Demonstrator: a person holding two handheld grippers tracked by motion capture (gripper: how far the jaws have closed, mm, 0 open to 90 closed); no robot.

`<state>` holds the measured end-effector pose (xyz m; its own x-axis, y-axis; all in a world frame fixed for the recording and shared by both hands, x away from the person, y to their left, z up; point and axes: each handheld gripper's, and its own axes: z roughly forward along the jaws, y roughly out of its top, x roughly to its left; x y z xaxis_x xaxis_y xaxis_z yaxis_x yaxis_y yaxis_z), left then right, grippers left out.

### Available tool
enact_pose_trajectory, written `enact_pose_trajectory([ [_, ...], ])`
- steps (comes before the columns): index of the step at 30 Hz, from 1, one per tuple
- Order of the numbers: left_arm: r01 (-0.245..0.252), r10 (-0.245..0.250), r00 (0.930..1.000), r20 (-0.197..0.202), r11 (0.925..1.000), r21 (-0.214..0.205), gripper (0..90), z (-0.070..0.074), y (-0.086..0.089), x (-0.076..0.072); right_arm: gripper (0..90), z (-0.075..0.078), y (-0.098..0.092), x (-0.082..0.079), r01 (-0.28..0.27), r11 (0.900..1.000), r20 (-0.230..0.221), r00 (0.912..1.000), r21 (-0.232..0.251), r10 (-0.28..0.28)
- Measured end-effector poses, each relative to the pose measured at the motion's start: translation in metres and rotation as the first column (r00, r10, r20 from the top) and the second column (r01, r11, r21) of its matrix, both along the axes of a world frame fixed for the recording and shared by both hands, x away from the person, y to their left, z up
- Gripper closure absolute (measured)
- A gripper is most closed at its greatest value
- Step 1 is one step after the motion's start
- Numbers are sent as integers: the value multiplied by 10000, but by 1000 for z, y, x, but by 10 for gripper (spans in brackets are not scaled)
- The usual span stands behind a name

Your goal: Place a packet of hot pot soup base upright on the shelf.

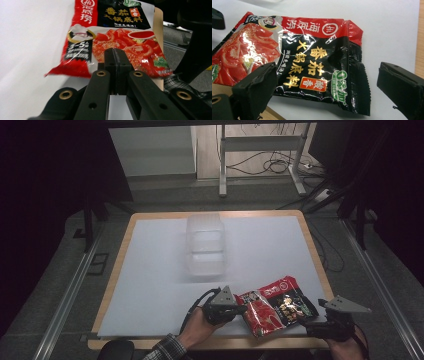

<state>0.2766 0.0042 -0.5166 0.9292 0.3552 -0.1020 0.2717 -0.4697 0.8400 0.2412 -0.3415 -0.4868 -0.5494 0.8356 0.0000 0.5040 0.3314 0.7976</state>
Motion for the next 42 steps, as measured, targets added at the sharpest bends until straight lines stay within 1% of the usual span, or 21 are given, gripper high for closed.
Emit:
enact_pose_trajectory([
  [1,47,-50,9999,124,9998,215,899,-2,-5,0,34,0,-1,0,12,10000,9,10000,-16,-12],
  [3,49,-54,9998,174,9995,314,899,-4,-8,0,34,0,-1,0,24,10000,5,10000,-9,-24],
  [8,69,-80,9997,242,9990,433,899,-9,-9,1,34,0,-2,0,12,10000,-46,10000,-31,-12],
  [12,52,-77,9989,461,9986,526,898,-10,-11,1,34,-1,-1,0,-20,10000,-113,9999,-75,19],
  [14,72,-99,9990,437,9980,625,899,-11,-11,1,34,-1,-1,0,-24,9999,-119,9999,-100,23],
  [16,26,-40,9995,299,9989,469,899,-13,-12,1,34,-1,-1,0,-4,9999,-127,9999,-116,2],
  [19,61,-86,9992,397,9981,616,900,-14,-12,1,34,0,-2,-1,-16,9999,-125,9999,-137,14],
  [23,-26,7,9994,356,9986,522,900,-16,-12,0,33,0,-3,-1,-16,9999,-161,9999,-151,14],
  [24,6,-34,9990,446,9979,648,900,-15,-12,0,31,0,-2,-2,-57,9999,-155,9999,-157,55],
  [26,-30,2,9989,468,9982,597,900,-16,-12,-1,29,1,-2,-2,-92,9998,-137,9999,-173,90],
  [27,-18,-15,9988,492,9978,665,900,-16,-11,-2,27,1,-1,-3,-127,9997,-149,9998,-231,124],
  [28,-63,37,9990,449,9983,588,900,-17,-10,-2,22,2,0,-4,-161,9996,-171,9997,-245,157],
  [29,-10,-21,9990,455,9977,673,900,-18,-9,-2,19,2,0,-4,-196,9995,-173,9997,-241,192],
  [31,-21,-5,9991,414,9980,638,900,-18,-9,-3,17,3,1,-5,-214,9994,-160,9997,-275,209],
  [32,-51,31,9994,345,9984,564,900,-19,-8,-3,13,4,1,-6,-225,9993,-109,9997,-301,222],
  [34,-7,-15,9994,347,9979,644,900,-20,-7,-3,6,7,1,-8,-190,9994,-3,9998,-306,190],
  [36,-5,-17,9995,324,9978,659,900,-20,-6,-3,5,10,0,-11,-195,9998,115,9997,-41,196],
  [38,-44,27,9995,299,9983,575,900,-21,-6,-4,5,11,0,-11,-186,9998,147,9997,11,186],
  [39,-22,3,9995,312,9981,623,900,-21,-6,-4,4,12,1,-12,-194,9998,145,9997,60,193],
  [41,-38,22,9996,269,9983,585,900,-21,-6,-4,4,12,3,-12,-252,9995,-29,9997,187,252],
  [42,-3,-16,9996,271,9977,680,900,-21,-5,-4,4,11,4,-12,-284,9994,-112,9995,211,286],
])
